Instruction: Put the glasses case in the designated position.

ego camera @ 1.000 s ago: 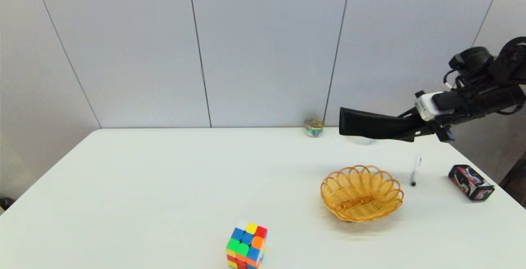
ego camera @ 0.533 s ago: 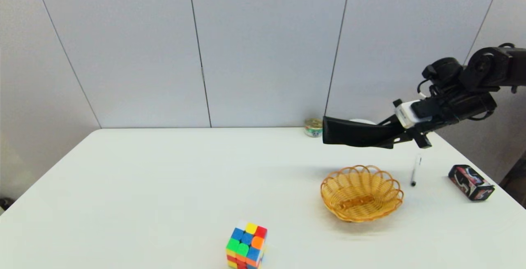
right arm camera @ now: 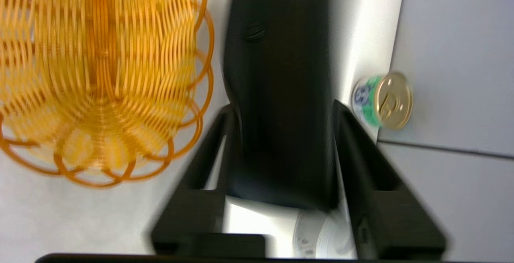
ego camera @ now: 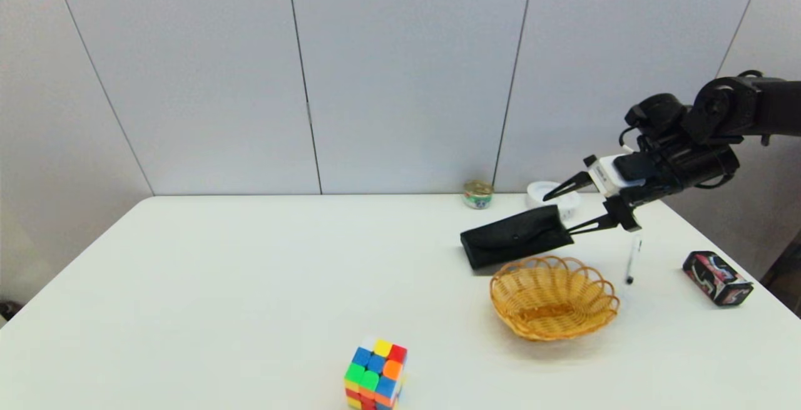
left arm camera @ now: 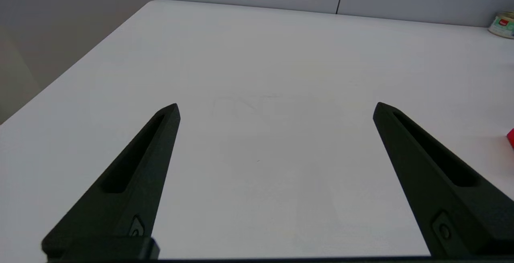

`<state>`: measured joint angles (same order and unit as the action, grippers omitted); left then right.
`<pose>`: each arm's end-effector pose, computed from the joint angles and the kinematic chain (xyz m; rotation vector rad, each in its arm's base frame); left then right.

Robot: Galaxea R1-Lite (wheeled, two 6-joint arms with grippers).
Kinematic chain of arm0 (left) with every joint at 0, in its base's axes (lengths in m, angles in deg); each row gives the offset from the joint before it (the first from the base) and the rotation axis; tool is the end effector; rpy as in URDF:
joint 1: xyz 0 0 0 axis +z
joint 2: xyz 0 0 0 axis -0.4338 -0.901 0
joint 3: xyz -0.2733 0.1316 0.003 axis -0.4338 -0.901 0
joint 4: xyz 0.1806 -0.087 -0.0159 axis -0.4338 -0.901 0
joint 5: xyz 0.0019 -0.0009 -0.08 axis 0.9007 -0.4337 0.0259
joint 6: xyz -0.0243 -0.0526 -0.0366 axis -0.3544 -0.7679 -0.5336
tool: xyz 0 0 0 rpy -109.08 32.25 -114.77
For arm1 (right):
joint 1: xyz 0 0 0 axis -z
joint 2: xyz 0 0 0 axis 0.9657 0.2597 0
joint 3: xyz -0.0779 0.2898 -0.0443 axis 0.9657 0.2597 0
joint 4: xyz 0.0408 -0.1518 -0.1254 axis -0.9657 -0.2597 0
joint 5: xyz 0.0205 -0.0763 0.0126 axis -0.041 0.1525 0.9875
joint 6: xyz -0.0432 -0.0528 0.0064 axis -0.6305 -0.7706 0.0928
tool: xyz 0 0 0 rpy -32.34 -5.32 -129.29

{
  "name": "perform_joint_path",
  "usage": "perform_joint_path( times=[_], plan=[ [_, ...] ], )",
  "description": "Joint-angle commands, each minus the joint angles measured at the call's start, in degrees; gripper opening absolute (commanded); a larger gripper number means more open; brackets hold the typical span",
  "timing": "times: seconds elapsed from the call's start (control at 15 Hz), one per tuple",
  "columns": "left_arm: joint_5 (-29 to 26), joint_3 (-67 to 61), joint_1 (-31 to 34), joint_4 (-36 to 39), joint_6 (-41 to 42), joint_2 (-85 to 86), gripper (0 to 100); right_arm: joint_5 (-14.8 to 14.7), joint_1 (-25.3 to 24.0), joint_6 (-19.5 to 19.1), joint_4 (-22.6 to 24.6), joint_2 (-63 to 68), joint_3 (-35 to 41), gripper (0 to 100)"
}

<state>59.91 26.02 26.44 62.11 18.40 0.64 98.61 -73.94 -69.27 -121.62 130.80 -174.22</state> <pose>0.0314 0.0030 0.0760 -0.0425 -0.0056 0.0505 0.4096 0.0409 0.1528 -1.1362 0.1257 1.3855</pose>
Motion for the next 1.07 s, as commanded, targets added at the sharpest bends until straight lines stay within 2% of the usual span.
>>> perform_joint_path(
  times=[0.07, 0.33, 0.47, 0.53, 0.6, 0.73, 0.8, 1.0, 1.07],
  plan=[
    [0.0, 0.0, 0.1, -0.1, 0.0, -0.1, 100, 0.1, 0.0, -0.7, -0.3, -0.3, -0.1, 100],
    [0.0, 0.0, 0.1, -0.1, 0.0, -0.1, 100, 0.2, 0.7, 0.0, -0.2, -2.8, -0.1, 100],
    [0.0, 0.0, 0.0, -0.1, 0.0, -0.1, 100, -0.4, 2.6, 4.2, 1.0, -6.6, -0.1, 100],
    [0.0, 0.0, 0.1, 0.1, 0.0, -0.1, 100, -2.1, 4.3, 6.9, 2.4, -8.7, 0.0, 100],
    [0.0, 0.0, 0.1, 0.1, 0.0, -0.1, 100, -5.9, 5.6, 11.5, 3.1, -11.5, 0.2, 100],
    [0.0, 0.0, 0.1, 0.1, 0.0, -0.1, 100, -16.2, 5.7, 23.8, 3.1, -17.3, 1.0, 100],
    [0.0, 0.0, 0.0, 0.1, 0.0, -0.1, 100, -19.1, 5.8, 30.2, 3.1, -20.2, 3.5, 100],
    [0.0, 0.0, 0.1, -0.1, 0.0, -0.1, 100, -21.4, 5.8, 51.9, 3.8, -31.6, 14.8, 100],
    [0.0, 0.0, 0.0, 0.1, 0.0, -0.1, 100, -24.0, 5.8, 57.9, 5.0, -36.2, 18.2, 100]
  ],
)
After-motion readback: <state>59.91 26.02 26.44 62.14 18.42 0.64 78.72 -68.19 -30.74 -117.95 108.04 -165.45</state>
